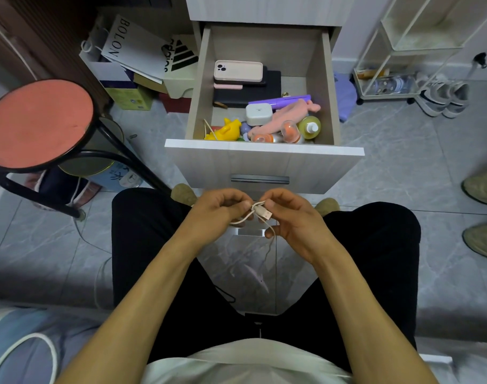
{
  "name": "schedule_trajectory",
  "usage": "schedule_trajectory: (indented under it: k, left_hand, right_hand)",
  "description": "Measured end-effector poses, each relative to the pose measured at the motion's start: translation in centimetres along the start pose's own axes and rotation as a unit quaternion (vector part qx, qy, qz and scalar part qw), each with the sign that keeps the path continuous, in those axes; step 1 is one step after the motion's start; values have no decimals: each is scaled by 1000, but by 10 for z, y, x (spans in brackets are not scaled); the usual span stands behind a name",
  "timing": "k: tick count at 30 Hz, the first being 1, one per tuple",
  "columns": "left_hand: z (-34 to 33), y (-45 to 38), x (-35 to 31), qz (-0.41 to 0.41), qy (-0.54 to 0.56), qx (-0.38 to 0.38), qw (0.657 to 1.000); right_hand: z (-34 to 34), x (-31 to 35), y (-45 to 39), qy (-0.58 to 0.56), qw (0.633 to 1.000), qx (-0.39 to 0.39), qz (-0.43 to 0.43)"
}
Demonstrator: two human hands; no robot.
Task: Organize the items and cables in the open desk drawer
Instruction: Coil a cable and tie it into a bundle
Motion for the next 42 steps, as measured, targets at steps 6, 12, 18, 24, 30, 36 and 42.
schedule_trajectory:
  k: [6,12,18,24,30,36,42]
  left_hand:
    - [2,3,11,36,77,-53,995]
    - [2,6,13,36,98,-104,989]
    - [1,10,19,52,148,-161,974]
    - [4,10,16,34,117,-158,980]
    - [-1,6,5,-9,33,-84,996]
    - [5,6,12,22,88,-124,988]
    - [22,0,19,48,179,-165,969]
  right_hand:
    - [-1,10,-1,103,992,-17,66]
    - [4,5,-4,91,992,-48,71]
    - [0,-9,-7,-22,998,-60,17]
    - [-4,-13,-9,22,1000,-5,-3]
    - [-1,-6,-1,49,998,26,42]
    - [-5,-6,1,44,996,40,61]
    - [11,-10,3,62,995,-31,65]
Point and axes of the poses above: each hand's wrist, its own y-axis away from the middle knuckle, its own z-axis out of the back of the hand, x = y × z, the point moved 10 cm from there along -y, towards the middle knuckle, and after that the axes turned 12 degrees about -x, right-handed, at the moved point
